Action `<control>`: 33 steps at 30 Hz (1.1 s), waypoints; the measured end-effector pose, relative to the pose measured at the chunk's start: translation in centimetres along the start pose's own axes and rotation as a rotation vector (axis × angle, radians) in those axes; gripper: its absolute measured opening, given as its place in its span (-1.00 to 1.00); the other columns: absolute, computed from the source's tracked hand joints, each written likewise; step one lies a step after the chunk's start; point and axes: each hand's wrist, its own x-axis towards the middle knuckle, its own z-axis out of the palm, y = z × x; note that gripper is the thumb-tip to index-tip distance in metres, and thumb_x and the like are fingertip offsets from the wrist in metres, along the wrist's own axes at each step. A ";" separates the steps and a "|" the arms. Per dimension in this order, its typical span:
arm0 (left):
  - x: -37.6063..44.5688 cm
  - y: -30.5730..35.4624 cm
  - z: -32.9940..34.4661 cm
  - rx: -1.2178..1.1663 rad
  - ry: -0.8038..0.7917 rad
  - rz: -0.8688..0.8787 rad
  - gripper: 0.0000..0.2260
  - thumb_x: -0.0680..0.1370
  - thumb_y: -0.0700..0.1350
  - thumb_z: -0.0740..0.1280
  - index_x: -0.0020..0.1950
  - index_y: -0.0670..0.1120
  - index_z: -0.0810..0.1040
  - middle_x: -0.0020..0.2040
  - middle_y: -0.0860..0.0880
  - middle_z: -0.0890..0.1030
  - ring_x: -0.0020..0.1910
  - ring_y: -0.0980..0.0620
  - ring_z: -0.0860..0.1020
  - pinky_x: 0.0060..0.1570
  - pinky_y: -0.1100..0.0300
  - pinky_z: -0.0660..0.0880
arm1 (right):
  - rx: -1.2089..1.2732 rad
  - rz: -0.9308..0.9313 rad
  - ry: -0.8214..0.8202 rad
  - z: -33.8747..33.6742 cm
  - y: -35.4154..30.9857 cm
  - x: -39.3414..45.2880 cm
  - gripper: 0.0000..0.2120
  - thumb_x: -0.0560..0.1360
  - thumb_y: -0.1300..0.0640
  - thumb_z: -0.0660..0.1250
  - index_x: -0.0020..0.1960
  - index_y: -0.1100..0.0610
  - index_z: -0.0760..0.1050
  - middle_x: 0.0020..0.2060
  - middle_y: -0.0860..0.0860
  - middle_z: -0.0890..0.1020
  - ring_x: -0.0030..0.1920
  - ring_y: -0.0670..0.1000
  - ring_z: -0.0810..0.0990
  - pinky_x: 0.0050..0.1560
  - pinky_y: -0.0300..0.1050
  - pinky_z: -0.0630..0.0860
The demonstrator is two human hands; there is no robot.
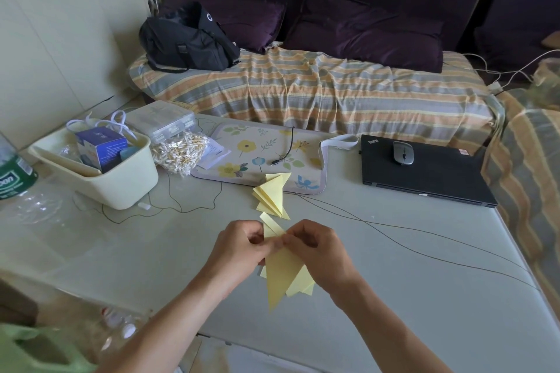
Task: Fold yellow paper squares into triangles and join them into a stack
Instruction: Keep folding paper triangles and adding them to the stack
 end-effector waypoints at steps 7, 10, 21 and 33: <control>-0.1 -0.6 0.5 -0.015 -0.096 -0.075 -0.91 0.56 -0.24 0.44 -0.03 -0.08 0.71 -0.15 -0.01 0.75 -0.15 0.01 0.74 -0.01 0.07 0.68 | 0.044 0.026 0.013 -0.1 0.1 0.1 -0.88 0.53 0.08 0.42 -0.19 0.00 0.61 -0.31 -0.12 0.63 -0.31 -0.14 0.50 -0.27 -0.30 0.40; 0.0 -0.9 0.4 0.079 -0.120 -0.062 -0.93 0.53 -0.18 0.48 -0.10 -0.02 0.71 -0.18 0.00 0.74 -0.17 -0.01 0.72 -0.02 0.07 0.68 | 0.062 0.010 -0.003 0.1 0.0 0.0 -0.91 0.53 0.07 0.42 -0.15 0.00 0.62 -0.28 -0.11 0.64 -0.31 -0.16 0.51 -0.30 -0.36 0.39; -0.9 -1.0 1.0 0.168 -0.271 -0.085 -0.79 0.64 -0.08 0.33 -0.13 -0.17 0.56 -0.33 -0.08 0.68 -0.37 0.00 0.60 -0.23 0.12 0.54 | 0.106 -0.006 0.199 -0.6 -0.2 -0.1 -0.90 0.51 0.10 0.43 -0.18 -0.03 0.64 -0.29 -0.04 0.69 -0.32 -0.11 0.55 -0.28 -0.26 0.45; -0.9 -0.7 0.9 0.312 -0.139 0.011 -0.73 0.65 0.03 0.30 -0.17 -0.09 0.56 -0.36 0.00 0.65 -0.38 0.08 0.56 -0.26 0.19 0.44 | 0.036 0.014 0.171 -0.3 0.1 -0.3 -0.88 0.53 0.05 0.41 -0.19 0.00 0.63 -0.37 -0.05 0.61 -0.39 -0.11 0.44 -0.41 -0.38 0.32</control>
